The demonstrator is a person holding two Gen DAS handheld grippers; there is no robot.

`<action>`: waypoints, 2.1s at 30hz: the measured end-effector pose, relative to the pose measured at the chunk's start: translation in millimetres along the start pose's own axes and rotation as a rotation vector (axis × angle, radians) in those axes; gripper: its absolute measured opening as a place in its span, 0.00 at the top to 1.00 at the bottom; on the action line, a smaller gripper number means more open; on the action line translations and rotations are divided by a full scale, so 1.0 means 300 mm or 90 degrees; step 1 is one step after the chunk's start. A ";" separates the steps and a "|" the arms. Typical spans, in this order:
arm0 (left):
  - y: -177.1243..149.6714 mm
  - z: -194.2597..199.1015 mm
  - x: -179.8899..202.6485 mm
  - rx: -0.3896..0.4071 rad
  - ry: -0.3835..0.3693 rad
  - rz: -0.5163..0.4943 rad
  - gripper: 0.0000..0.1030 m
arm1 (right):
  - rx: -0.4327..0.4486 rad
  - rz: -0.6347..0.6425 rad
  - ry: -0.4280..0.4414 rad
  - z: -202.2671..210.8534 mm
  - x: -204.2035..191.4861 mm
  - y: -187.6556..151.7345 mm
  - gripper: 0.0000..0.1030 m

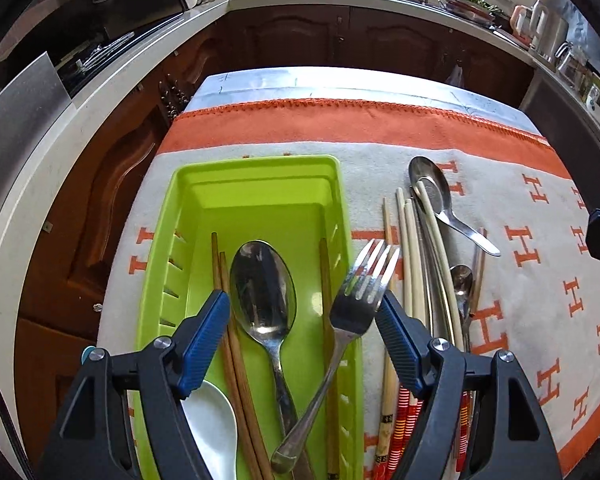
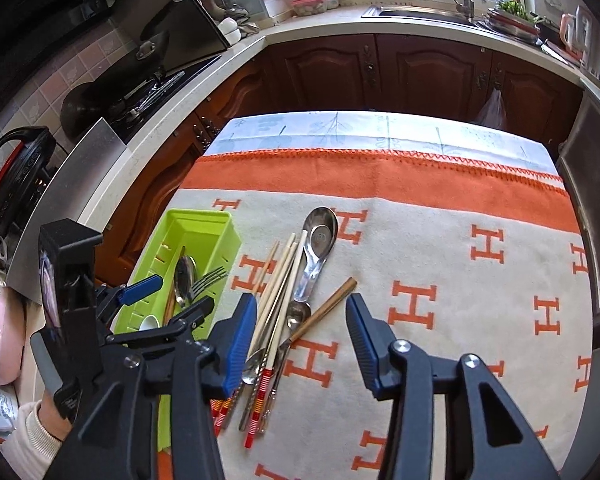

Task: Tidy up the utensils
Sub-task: 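Grasp a metal spoon with the right tool while the left tool grasps a white chopstick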

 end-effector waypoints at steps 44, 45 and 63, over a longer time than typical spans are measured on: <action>0.163 0.038 0.176 0.000 -0.100 -0.001 0.62 | -0.038 -0.091 0.073 -0.238 0.100 0.082 0.71; 0.168 0.022 0.180 -0.010 -0.108 0.004 0.66 | -0.038 -0.095 0.074 -0.256 0.104 0.092 0.71; 0.187 -0.087 0.225 -0.047 -0.135 0.011 0.72 | -0.033 -0.067 0.036 -0.486 0.127 0.149 0.95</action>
Point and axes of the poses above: each gripper's, at about its wrist camera, not at the fingertips, and z roughly against the way its jaws point, x to its right, y to its top, the point moved 9 cm from there along -z, roughly the way its jaws point, and after that the axes turned 3 degrees about z, right-handed, at the moved point
